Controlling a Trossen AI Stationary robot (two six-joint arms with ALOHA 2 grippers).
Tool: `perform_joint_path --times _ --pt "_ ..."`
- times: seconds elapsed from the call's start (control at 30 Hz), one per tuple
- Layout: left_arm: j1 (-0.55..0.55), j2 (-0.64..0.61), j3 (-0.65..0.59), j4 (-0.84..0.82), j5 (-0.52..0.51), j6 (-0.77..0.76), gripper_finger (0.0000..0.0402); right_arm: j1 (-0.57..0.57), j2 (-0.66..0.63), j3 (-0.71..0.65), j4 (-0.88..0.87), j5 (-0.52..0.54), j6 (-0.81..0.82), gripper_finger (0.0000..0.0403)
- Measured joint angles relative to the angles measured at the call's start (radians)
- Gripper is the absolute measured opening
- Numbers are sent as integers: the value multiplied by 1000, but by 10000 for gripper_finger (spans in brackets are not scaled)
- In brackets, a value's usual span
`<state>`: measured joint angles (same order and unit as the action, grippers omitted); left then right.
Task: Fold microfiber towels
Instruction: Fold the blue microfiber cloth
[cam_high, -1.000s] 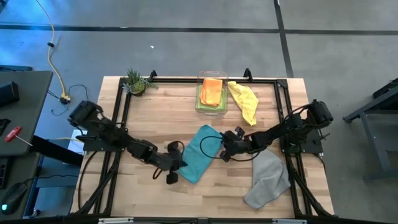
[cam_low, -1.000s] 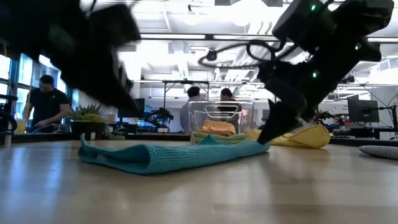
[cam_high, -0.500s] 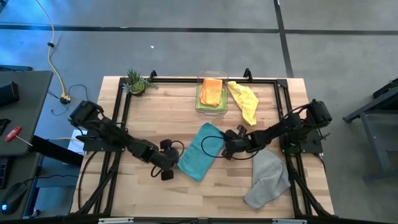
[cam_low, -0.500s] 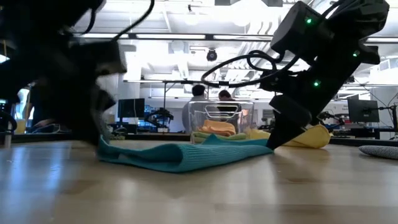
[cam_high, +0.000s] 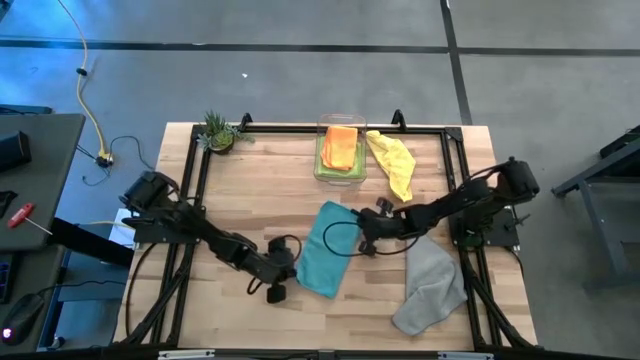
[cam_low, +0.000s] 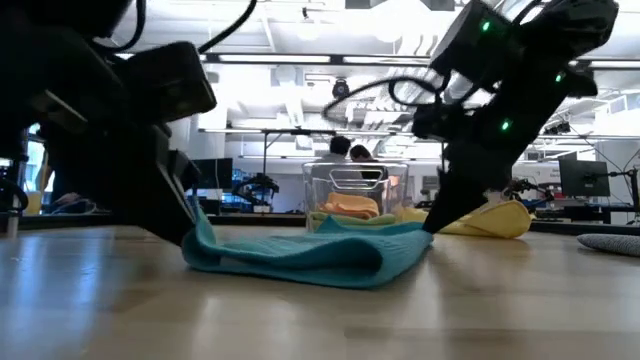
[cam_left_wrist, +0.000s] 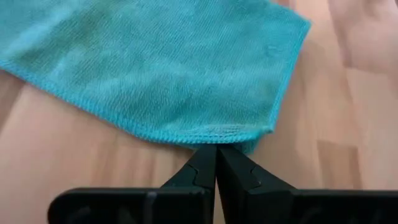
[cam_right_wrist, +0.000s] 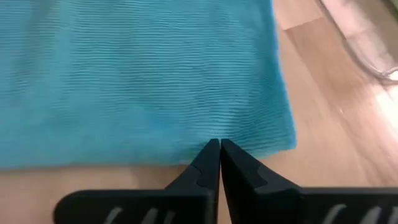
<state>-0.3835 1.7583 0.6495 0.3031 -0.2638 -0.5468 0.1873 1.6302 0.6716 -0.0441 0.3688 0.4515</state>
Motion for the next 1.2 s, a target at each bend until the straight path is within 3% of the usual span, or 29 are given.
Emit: perform_joint_path --times 0.2,0.37,0.57,0.67,0.97,1.2 --pt "-7 94 1 179 17 -16 0 55 -120 0 -133 -33 1 6" --pt "-6 126 33 208 83 12 0 64 -145 0 -46 -24 75 6" --pt "-21 3 37 31 104 46 0 36 -50 0 195 10 100 6" --pt "-36 -89 1 49 80 75 0 15 16 24 254 14 97 6" --pt "-14 -285 -273 434 66 52 0 -49 185 327 -30 31 94 6" --pt "-3 -324 -400 559 27 33 0 -98 344 519 -236 -12 96 6"
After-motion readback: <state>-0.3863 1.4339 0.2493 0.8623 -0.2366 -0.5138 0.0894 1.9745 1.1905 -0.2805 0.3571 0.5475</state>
